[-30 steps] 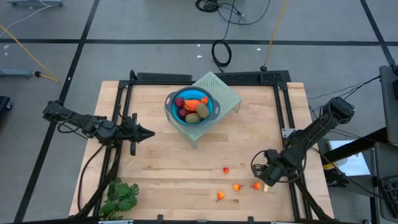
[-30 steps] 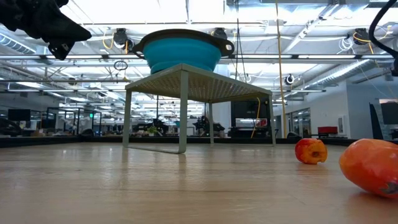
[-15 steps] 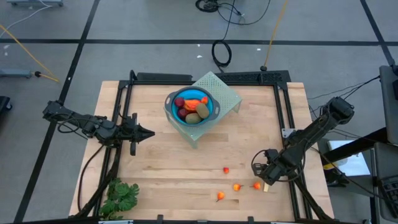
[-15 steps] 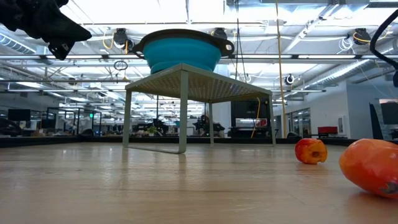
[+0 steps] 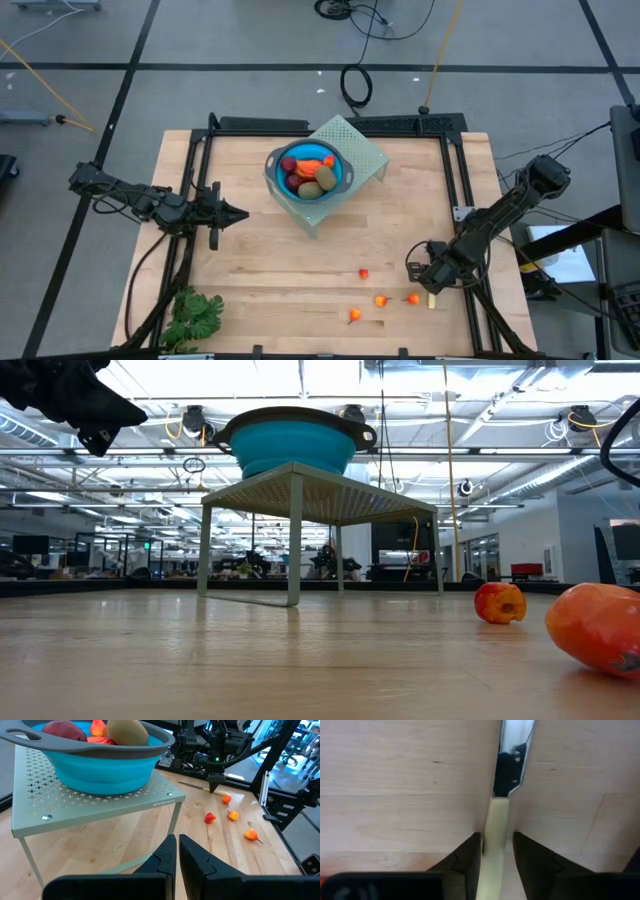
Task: Pick & Place Fruit
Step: Put the knife on the shelf
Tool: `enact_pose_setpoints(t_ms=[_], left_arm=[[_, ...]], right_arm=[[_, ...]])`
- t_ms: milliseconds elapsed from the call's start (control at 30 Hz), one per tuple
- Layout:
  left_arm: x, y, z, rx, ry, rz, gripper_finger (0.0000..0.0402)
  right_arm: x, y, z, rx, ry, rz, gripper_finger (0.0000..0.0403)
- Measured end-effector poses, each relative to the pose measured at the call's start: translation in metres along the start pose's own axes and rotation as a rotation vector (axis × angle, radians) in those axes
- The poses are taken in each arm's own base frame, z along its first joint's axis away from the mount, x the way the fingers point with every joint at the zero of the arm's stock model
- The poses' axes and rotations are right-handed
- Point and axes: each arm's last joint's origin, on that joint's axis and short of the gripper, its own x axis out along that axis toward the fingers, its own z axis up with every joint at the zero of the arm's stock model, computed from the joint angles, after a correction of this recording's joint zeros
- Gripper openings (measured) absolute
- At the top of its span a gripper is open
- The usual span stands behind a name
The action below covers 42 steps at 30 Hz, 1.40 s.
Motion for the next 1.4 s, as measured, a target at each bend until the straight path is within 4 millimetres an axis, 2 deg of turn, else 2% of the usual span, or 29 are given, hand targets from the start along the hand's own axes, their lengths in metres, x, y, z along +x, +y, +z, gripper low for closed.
enact_pose_setpoints(t_ms=[500,1400], left_arm=[[0.0,0.0,0.0,0.0,0.0,0.0,0.0019],[0.0001,0.0,0.0,0.0,0.001,0.001,0.0019]], right_arm=[[0.0005,-0.0005,0.0005,-0.003,-0.004,-0.005,0.0068],[0.0008,-0.0005,0.0014,-0.022,-0.028,0.009,0.005]])
